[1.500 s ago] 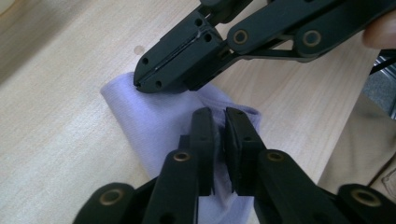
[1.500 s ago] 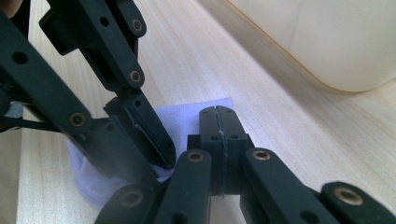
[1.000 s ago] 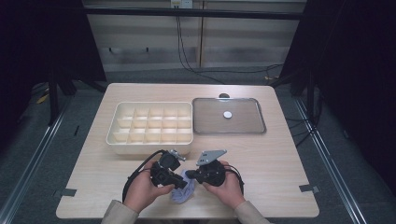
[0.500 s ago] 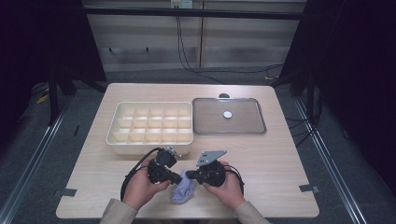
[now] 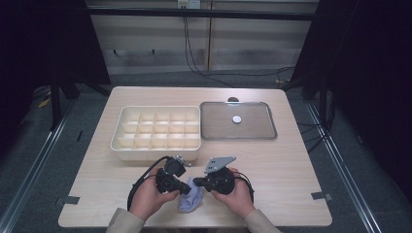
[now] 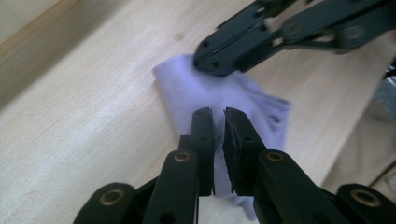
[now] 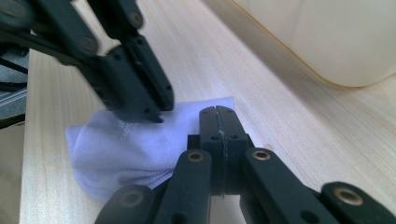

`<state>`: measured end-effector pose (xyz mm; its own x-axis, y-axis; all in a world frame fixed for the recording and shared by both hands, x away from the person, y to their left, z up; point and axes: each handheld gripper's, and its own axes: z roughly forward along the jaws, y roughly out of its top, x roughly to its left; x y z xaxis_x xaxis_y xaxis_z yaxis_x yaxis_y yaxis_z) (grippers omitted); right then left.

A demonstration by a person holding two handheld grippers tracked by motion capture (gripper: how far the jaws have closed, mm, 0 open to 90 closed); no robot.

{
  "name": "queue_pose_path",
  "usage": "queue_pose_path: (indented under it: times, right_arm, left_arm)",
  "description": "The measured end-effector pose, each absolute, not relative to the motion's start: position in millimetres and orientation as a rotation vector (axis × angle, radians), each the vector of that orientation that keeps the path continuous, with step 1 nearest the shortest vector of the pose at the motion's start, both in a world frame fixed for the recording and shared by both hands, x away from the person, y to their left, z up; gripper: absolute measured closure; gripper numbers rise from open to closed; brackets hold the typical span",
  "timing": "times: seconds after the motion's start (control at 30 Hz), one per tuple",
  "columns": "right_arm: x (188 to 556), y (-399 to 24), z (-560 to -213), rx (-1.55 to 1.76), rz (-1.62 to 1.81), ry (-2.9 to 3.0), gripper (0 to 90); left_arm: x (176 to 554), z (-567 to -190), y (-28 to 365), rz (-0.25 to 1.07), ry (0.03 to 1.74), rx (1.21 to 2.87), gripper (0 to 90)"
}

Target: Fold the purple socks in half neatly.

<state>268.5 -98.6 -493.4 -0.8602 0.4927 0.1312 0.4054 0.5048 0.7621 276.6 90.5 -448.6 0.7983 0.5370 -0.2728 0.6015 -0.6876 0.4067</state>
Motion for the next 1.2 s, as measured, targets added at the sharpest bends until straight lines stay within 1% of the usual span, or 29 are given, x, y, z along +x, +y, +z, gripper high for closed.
queue_pose_path:
  times: [0.1, 0.27, 0.4, 0.5, 0.77, 0.97, 1.07, 1.2]
  right_arm:
    - [268.7, -98.5, -493.4, 0.789, 1.292, 2.633, 90.0]
    - [268.5, -98.2, -493.4, 0.79, 1.292, 2.633, 90.0]
    - [268.5, -98.4, -493.6, 0.794, 1.295, 2.63, 90.0]
    - [268.6, -98.4, -493.6, 0.793, 1.294, 2.63, 90.0]
    - [268.6, -97.6, -493.6, 0.786, 1.294, 2.633, 90.0]
    - [268.5, -97.7, -493.8, 0.784, 1.296, 2.632, 90.0]
    - [268.7, -97.9, -493.9, 0.781, 1.296, 2.633, 90.0]
    - [268.2, -97.6, -493.7, 0.778, 1.294, 2.632, 90.0]
  left_arm:
    - [273.4, -448.5, 88.7, -0.209, 0.838, 2.498, 82.3]
    - [272.8, -461.3, 87.8, -0.235, 0.854, 2.493, 82.5]
    - [272.0, -456.0, 88.8, -0.227, 0.844, 2.499, 82.5]
    - [269.3, -452.7, 90.8, -0.251, 0.844, 2.487, 82.7]
    - [261.1, -462.4, 89.5, -0.251, 0.835, 2.499, 84.4]
    - [260.2, -454.8, 91.5, -0.254, 0.833, 2.484, 83.8]
    - [257.3, -460.0, 89.8, -0.264, 0.829, 2.512, 82.7]
    - [257.3, -460.6, 90.0, -0.269, 0.84, 2.5, 82.9]
